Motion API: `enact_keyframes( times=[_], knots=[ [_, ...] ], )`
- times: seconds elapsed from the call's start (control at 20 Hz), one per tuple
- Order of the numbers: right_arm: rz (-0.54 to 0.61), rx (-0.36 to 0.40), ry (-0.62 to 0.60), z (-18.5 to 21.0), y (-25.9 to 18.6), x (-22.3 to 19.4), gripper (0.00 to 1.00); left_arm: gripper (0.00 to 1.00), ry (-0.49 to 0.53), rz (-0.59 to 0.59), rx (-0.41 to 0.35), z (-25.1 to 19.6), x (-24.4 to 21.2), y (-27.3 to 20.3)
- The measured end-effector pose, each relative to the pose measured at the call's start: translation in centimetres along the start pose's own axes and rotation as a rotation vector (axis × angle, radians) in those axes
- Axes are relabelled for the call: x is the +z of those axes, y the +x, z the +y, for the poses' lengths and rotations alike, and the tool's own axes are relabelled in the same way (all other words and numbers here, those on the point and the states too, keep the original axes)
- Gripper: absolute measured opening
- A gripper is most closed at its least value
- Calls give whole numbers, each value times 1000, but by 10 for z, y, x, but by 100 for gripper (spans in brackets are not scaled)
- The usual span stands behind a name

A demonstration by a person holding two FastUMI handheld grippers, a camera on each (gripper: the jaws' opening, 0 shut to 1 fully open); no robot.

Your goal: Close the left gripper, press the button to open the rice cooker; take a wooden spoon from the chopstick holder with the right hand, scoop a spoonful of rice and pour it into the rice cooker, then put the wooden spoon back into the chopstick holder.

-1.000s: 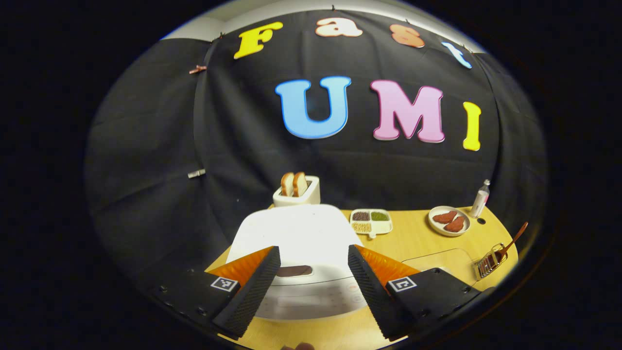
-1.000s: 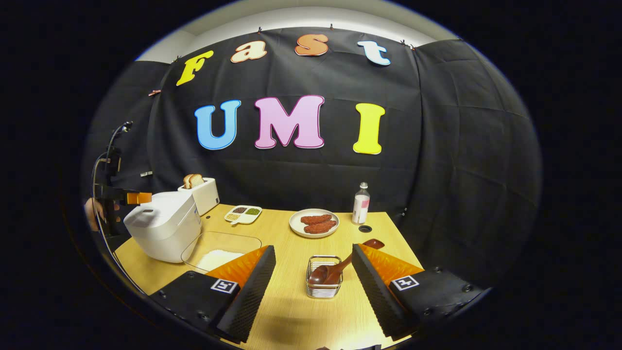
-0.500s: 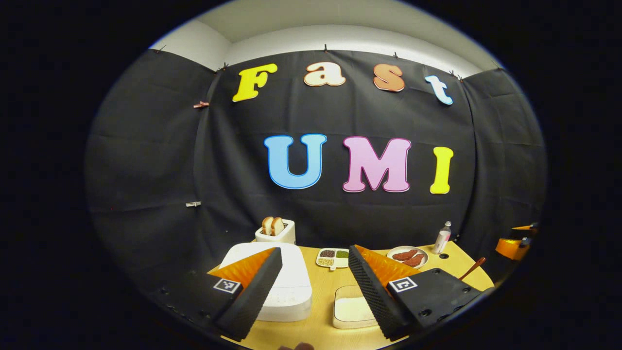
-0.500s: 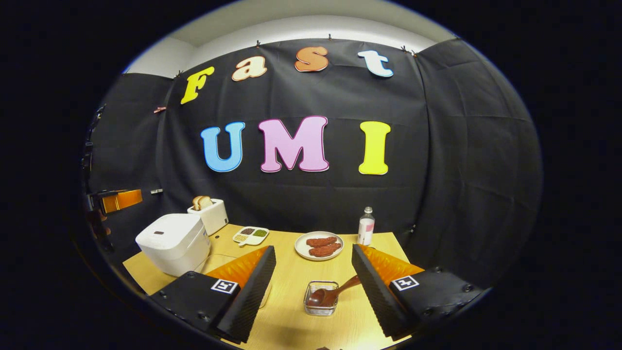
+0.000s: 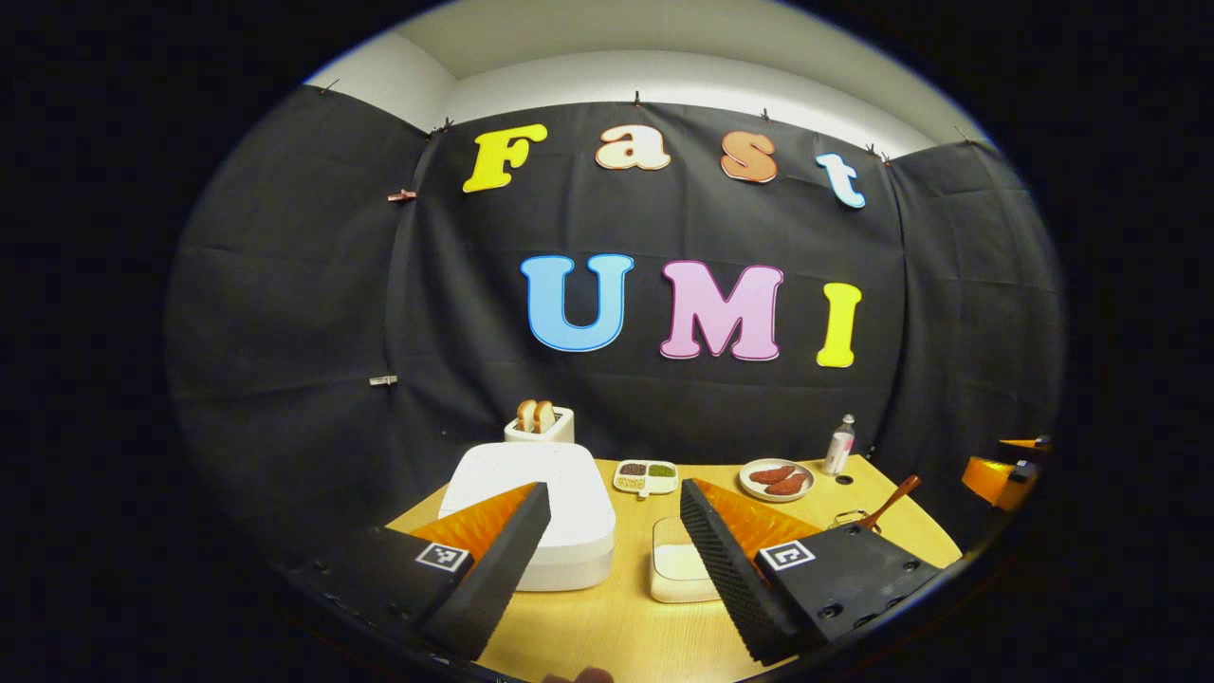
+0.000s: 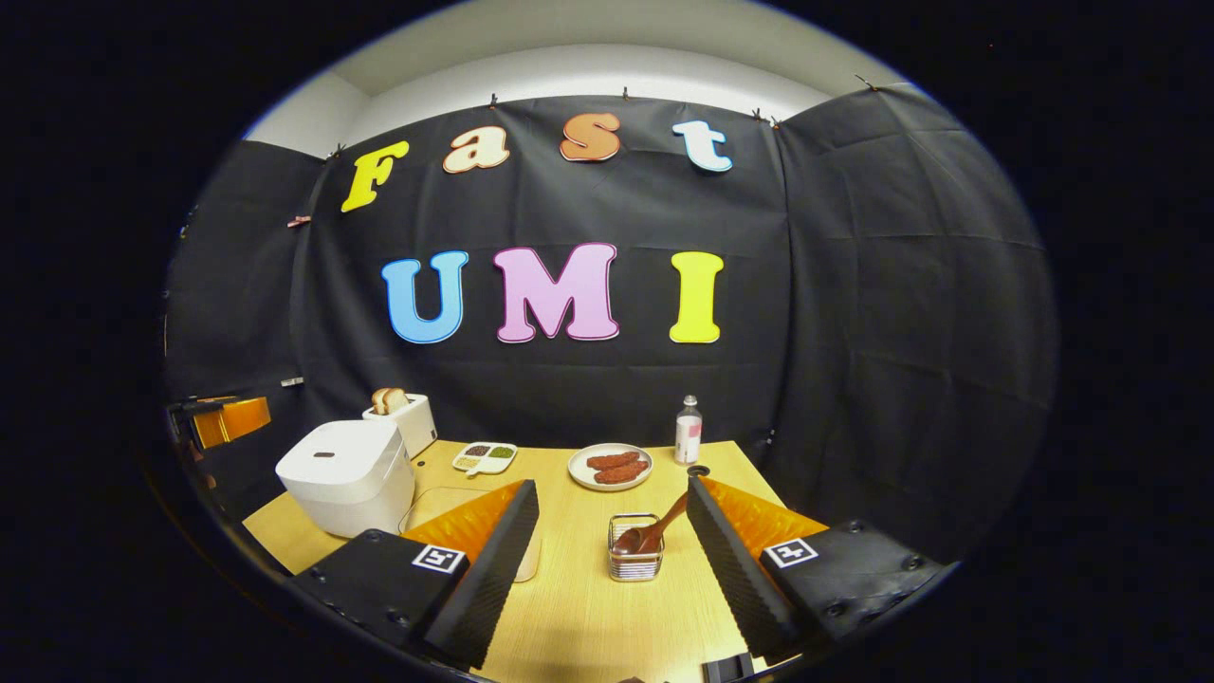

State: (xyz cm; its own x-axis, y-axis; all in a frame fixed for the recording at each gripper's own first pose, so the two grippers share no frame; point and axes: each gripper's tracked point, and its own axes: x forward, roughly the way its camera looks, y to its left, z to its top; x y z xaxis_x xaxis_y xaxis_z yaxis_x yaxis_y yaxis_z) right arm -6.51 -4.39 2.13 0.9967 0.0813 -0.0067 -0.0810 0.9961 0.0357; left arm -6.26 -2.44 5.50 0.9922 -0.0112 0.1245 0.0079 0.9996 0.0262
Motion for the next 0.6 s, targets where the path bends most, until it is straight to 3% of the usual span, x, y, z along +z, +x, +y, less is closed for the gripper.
enact_keyframes(
  times=[0.6],
  knots=[
    [-62, -68, 18, 7, -50, 19, 98, 95, 37, -19, -60, 15, 0, -35]
  ],
)
